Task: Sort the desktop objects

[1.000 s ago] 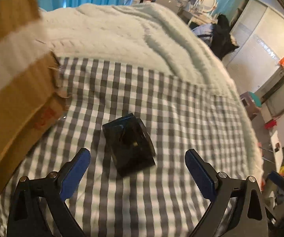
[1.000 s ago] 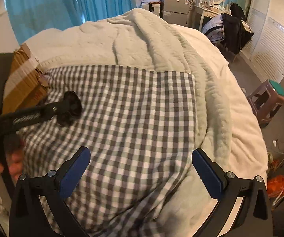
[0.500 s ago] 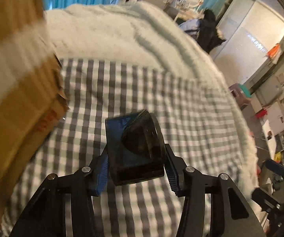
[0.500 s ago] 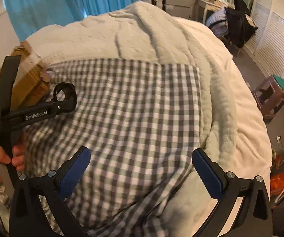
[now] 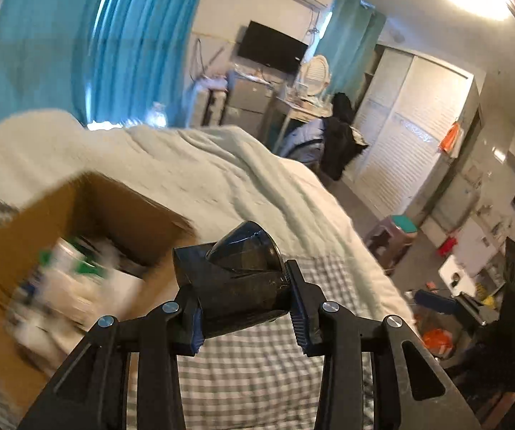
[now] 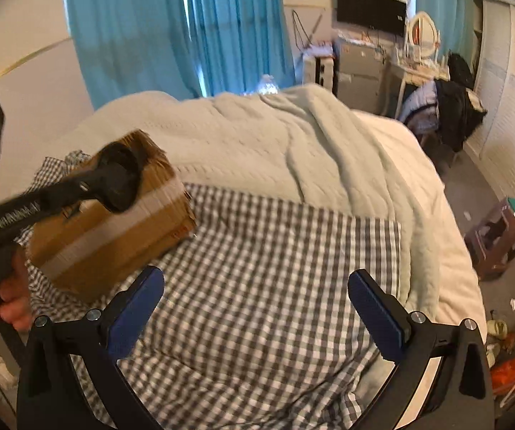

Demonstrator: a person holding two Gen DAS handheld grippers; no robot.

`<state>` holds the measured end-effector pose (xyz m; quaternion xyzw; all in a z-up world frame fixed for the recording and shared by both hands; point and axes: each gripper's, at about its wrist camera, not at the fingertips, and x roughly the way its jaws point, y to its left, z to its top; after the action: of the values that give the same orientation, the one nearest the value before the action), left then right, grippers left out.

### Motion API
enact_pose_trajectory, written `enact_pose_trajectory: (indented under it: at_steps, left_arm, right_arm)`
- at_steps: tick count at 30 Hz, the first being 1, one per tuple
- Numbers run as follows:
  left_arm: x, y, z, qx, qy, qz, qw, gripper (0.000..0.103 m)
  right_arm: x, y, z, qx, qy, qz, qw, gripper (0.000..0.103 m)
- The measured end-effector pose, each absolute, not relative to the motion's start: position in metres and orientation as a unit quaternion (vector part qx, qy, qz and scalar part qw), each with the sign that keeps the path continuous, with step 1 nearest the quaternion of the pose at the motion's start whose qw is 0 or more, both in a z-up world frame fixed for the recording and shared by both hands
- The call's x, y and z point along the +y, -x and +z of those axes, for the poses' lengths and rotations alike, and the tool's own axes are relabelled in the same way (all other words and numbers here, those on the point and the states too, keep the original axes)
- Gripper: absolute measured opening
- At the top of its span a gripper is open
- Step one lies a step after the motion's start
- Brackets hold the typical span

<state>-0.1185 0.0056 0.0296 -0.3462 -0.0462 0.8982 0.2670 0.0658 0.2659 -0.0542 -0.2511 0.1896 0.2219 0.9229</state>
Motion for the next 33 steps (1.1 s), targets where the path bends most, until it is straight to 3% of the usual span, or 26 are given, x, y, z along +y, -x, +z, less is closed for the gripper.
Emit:
enact_pose_trajectory:
  at_steps: [6, 8, 9, 10, 16, 21, 33]
  left_arm:
    - [-0.044, 0.147, 0.024, 0.026, 0.365, 0.913, 0.181, 0.044]
    - [-0.066, 0.153, 0.015, 0.006, 0.355, 0.921, 0.160, 0.064]
    - [-0.072, 0.155, 0.013, -0.001, 0.352, 0.923, 0.154, 0.083]
    - [-0.080, 0.157, 0.011, -0.009, 0.346, 0.928, 0.141, 0.094]
    - [-0.098, 0.138, 0.003, -0.016, 0.353, 0.928, 0.117, 0.103]
    - [-0.080, 0.107, -0.017, 0.049, 0.377, 0.920, 0.092, 0.103]
    - [-0.080, 0.102, -0.035, 0.016, 0.396, 0.916, 0.064, 0.103]
  right_arm:
    - [0.312, -0.050, -0.054, 0.181, 0.258, 0.251, 0.915, 0.103]
    - [0.326, -0.048, -0.059, 0.184, 0.257, 0.259, 0.913, 0.103]
    - [0.332, -0.048, -0.061, 0.185, 0.254, 0.261, 0.913, 0.103]
    - [0.339, -0.048, -0.065, 0.187, 0.249, 0.263, 0.913, 0.103]
    - [0.352, -0.048, -0.077, 0.192, 0.227, 0.248, 0.922, 0.103]
    - [0.354, -0.056, -0.097, 0.205, 0.233, 0.190, 0.931, 0.103]
    - [0.329, -0.074, -0.121, 0.242, 0.228, 0.166, 0.928, 0.103]
